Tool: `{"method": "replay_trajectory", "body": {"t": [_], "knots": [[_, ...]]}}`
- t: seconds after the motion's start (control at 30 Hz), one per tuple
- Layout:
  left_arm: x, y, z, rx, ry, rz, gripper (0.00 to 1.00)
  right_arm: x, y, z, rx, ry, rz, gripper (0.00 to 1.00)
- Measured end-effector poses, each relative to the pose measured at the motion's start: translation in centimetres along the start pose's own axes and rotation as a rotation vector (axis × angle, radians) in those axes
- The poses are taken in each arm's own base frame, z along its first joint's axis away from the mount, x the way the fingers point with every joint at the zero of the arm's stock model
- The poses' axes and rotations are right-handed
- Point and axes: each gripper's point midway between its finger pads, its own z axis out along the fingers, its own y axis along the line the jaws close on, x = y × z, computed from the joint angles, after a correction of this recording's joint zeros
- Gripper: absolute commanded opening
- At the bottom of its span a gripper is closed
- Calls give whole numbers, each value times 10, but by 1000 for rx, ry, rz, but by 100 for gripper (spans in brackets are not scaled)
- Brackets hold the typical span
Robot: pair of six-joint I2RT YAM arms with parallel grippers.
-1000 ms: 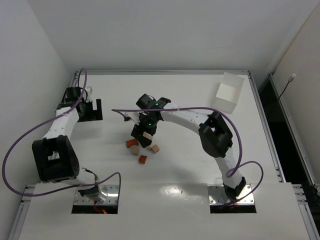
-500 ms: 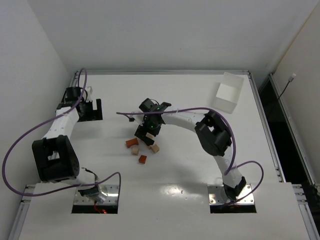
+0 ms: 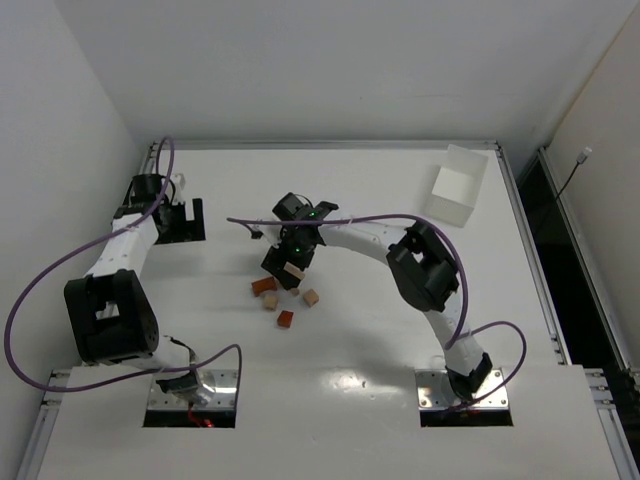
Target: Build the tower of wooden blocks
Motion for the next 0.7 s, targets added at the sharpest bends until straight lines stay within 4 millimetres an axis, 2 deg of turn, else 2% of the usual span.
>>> {"method": "replay_trajectory", "body": {"t": [0.3,0.57,0.7], "knots": [[0,-1,1,4,1,-1,100,5,16,8,35,40,0,100],[0,-1,1,3,2,-1,100,6,-1,12,191,58,3,100],[0,0,1,0,2,-1,100,13,-12,23,211,70,25,100]]}}
